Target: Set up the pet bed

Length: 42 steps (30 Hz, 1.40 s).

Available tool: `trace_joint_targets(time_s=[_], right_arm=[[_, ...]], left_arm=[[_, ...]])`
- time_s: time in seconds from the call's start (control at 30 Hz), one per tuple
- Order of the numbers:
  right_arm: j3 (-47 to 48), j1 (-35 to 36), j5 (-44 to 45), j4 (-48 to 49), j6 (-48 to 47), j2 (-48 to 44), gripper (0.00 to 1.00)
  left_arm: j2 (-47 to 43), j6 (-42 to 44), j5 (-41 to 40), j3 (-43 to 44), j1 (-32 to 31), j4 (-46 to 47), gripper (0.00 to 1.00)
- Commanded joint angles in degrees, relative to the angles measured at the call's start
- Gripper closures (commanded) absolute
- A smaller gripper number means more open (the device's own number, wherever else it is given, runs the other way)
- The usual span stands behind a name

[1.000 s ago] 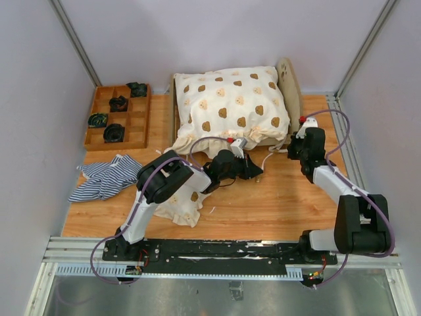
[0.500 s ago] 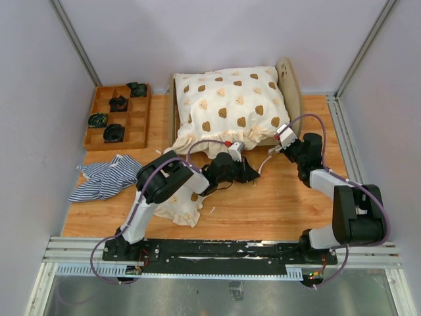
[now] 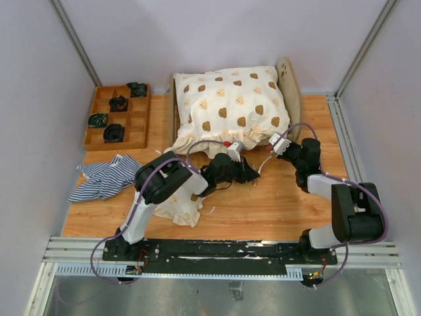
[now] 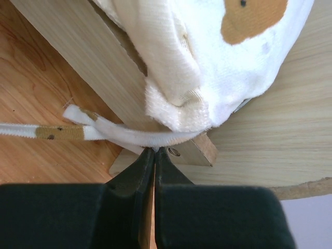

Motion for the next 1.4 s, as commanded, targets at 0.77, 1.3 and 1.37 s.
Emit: trace_joint_targets(time_s=[0.77,1.3,1.37], right_arm=[[-5.41,-5.35,-21.33,18.93,-6.41,2.1,1.0],[-6.43,-10.07,-31.94,25.8,-2.08,5.15,1.0],[-6.26,-10.08,-32.93,25.3,-2.46,4.98,1.0]], left_arm=[[-6.64,1.53,-4.97,4.26,-0.16,-1.39,0.61],[-14.71,7.61,-15.97,-4.08,-1.83,-1.54,0.55],[-14.97,8.09,-16.47,-4.58,-1.84,-1.54,0.55]])
